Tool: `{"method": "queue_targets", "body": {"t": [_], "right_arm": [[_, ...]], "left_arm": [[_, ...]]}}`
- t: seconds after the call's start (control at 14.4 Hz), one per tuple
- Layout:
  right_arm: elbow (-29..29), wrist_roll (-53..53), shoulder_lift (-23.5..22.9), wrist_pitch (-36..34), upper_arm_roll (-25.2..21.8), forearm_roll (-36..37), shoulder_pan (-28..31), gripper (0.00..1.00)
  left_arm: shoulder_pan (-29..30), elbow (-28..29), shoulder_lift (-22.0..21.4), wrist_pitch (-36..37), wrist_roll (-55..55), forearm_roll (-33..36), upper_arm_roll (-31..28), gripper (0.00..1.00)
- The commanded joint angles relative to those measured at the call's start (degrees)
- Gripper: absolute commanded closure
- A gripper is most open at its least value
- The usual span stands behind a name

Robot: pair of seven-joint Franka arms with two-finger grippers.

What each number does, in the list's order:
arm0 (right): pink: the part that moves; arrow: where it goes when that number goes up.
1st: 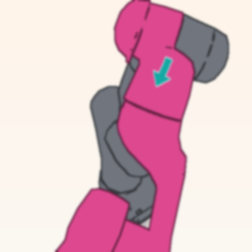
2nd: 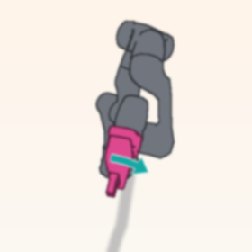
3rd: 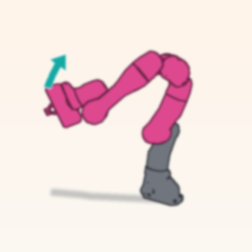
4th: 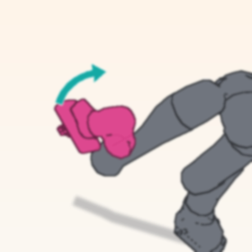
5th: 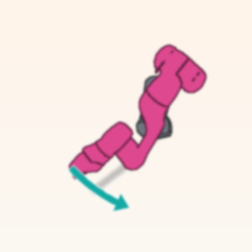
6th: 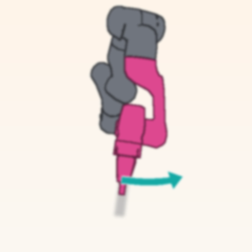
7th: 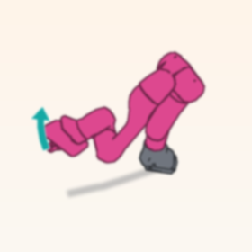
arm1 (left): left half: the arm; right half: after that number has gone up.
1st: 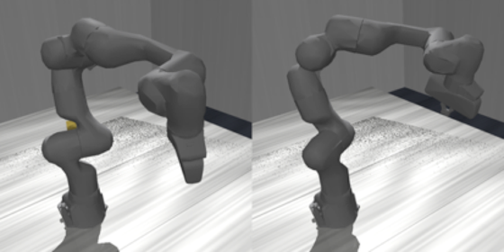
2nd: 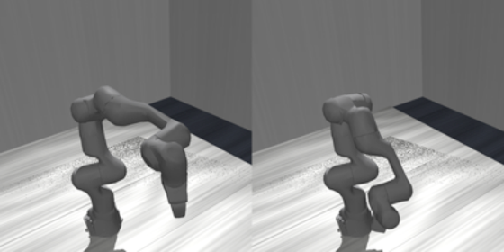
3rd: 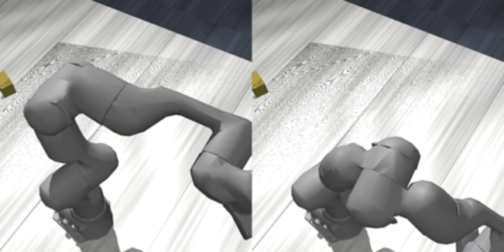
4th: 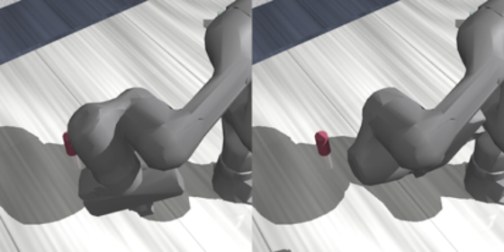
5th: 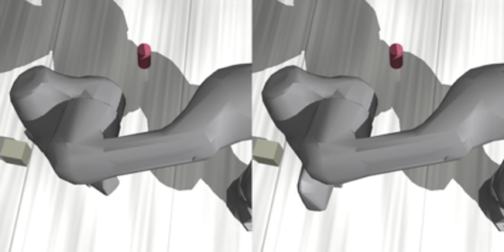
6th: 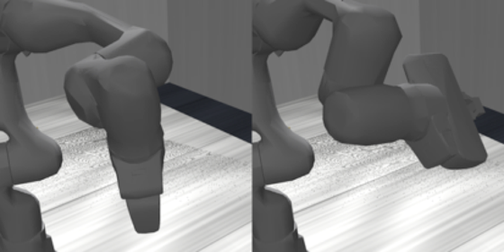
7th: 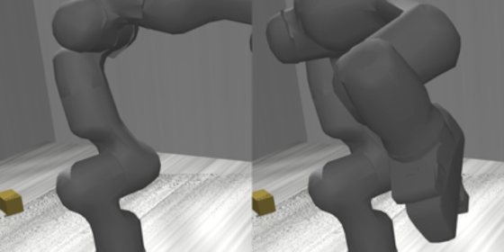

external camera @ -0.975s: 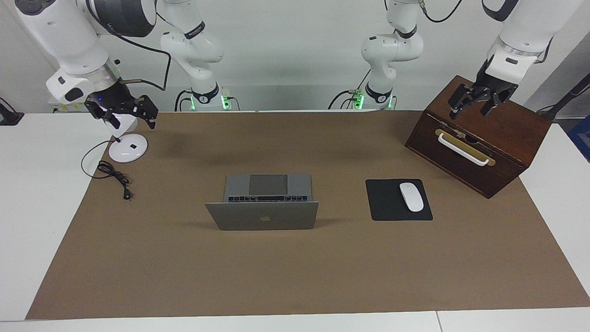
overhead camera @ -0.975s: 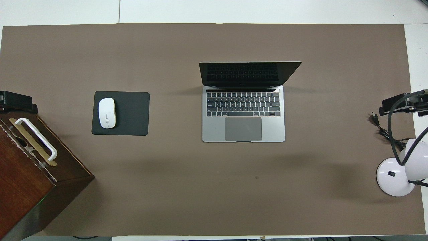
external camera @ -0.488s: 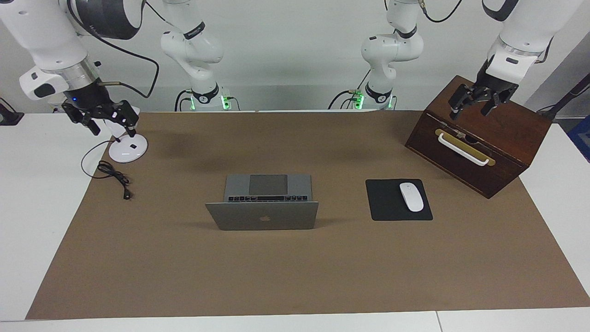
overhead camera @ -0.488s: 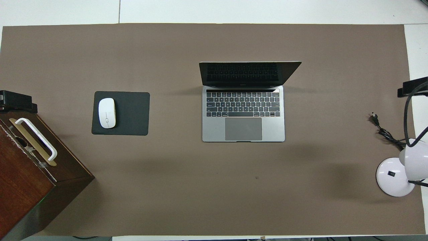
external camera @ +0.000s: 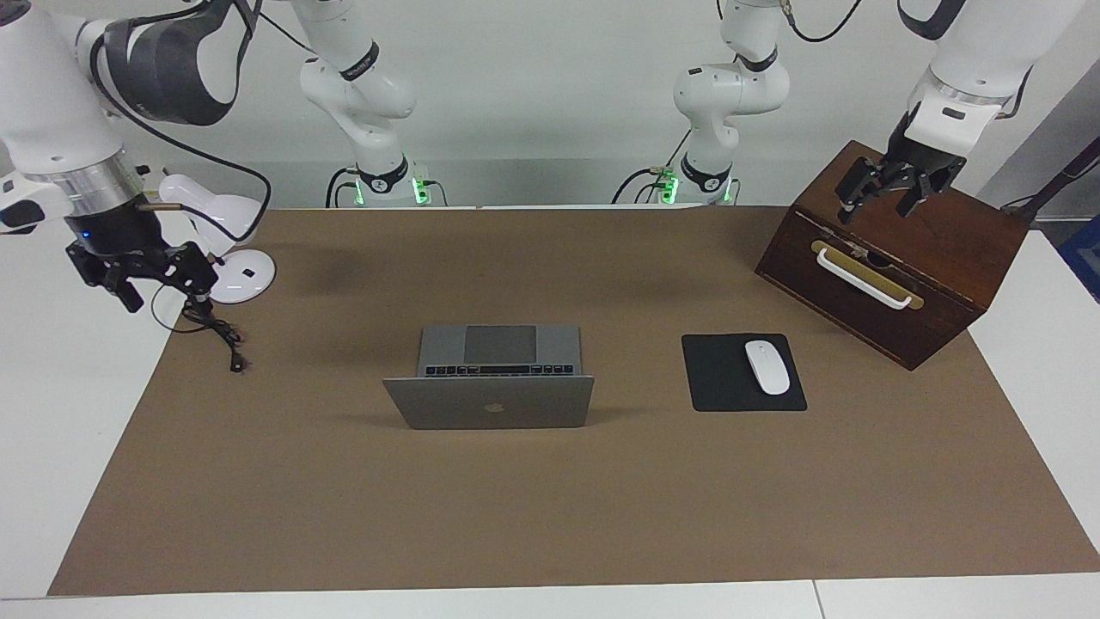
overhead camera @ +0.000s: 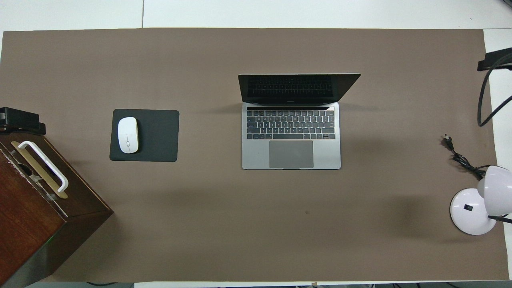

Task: Close laptop with both arms

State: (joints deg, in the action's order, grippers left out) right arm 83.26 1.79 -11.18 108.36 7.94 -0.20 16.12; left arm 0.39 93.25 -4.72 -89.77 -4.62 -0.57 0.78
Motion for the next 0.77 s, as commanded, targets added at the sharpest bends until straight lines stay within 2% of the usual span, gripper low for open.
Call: {"method": "queue_targets", "body": {"t": [0.0,0.21,0.42,0.49,0.63,0.7], "right_arm": [[-10.47,0.06,-8.67,1.40,0.76,0.73,-1.78,0.24],[-13.82,-0.12,-12.90,4.40,0.67,0.99,-4.68,0.99],[-13.91,-0.38,-13.70,4.85,0.32,1.96,-7.76,1.00],[-13.74,-0.56,-13.70,4.58,0.41,3.79,-8.82,1.00],[-13.73,-0.73,-13.44,3.01,0.41,8.80,-12.67,1.00],[-13.73,-1.69,-13.26,1.00,0.32,11.34,-14.78,1.00]], "left_arm": [[-0.47,-0.88,0.50,0.12,-0.21,0.66,-0.17,0.00],[-0.47,-0.53,0.50,-1.19,0.05,0.66,-0.17,0.00],[-0.48,-0.52,0.50,-1.20,-0.82,0.58,-0.17,0.00],[-0.39,-0.44,0.50,-1.28,-0.91,0.57,-0.17,0.16],[0.14,-0.61,0.50,-1.28,-0.74,0.49,-0.17,0.82],[0.31,-0.53,0.50,-1.55,-0.39,0.49,-0.26,1.00]]}}
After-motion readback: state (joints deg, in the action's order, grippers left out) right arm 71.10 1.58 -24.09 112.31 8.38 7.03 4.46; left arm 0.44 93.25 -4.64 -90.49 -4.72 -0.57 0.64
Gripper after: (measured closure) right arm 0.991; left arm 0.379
